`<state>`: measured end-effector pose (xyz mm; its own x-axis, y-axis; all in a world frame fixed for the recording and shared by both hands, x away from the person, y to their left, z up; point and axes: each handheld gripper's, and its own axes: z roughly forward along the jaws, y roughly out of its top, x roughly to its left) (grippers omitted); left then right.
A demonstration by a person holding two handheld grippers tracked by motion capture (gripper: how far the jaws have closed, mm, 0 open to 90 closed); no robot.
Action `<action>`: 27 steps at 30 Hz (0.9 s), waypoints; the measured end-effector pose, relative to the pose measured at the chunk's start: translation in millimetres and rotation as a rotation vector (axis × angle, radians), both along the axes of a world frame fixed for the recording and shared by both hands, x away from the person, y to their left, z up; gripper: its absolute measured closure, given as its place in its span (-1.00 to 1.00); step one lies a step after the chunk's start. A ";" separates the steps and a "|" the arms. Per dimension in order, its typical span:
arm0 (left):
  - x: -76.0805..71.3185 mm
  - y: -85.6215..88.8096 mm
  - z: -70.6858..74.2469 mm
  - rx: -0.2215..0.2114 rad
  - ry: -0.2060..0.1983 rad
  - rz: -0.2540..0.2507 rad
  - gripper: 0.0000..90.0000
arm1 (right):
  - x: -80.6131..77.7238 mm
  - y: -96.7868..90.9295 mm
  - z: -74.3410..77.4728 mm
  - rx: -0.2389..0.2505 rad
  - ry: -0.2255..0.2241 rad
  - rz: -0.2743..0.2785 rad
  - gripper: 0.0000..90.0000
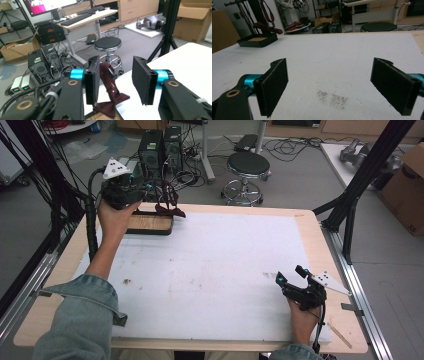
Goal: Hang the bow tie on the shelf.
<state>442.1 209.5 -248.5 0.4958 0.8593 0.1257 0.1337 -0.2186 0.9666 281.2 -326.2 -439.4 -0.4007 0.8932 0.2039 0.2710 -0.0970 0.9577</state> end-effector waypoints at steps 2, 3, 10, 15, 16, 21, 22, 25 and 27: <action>-8.3 4.8 1.4 0.003 -0.006 -0.005 0.20 | 0.0 0.2 0.0 0.000 0.000 0.000 -0.70; -12.4 6.9 1.5 -0.007 -0.009 -0.007 0.17 | -0.1 0.3 0.0 0.000 0.001 0.000 -0.70; -44.4 23.5 2.2 -0.037 -0.036 -0.030 0.10 | -0.2 0.5 0.0 -0.006 0.001 -0.003 -0.70; -66.9 35.7 1.7 -0.032 -0.052 -0.026 0.04 | -0.7 1.3 0.1 -0.012 0.006 -0.007 -0.70; -71.0 37.9 1.3 -0.028 -0.054 -0.026 0.04 | -0.8 1.4 0.0 -0.014 0.005 -0.007 -0.70; -92.0 49.9 -1.4 -0.054 -0.066 -0.033 0.01 | -1.0 2.0 0.1 -0.015 0.003 -0.008 -0.70; -94.9 51.5 -2.1 -0.055 -0.067 -0.035 0.01 | -1.1 2.0 0.0 -0.017 0.005 -0.009 -0.70; -105.5 58.0 -7.1 -0.061 -0.072 -0.030 -0.02 | -1.4 2.2 0.0 -0.018 0.005 -0.010 -0.70; -111.8 62.4 -12.4 -0.068 -0.064 -0.031 -0.03 | -1.6 2.4 0.0 -0.018 0.008 -0.010 -0.70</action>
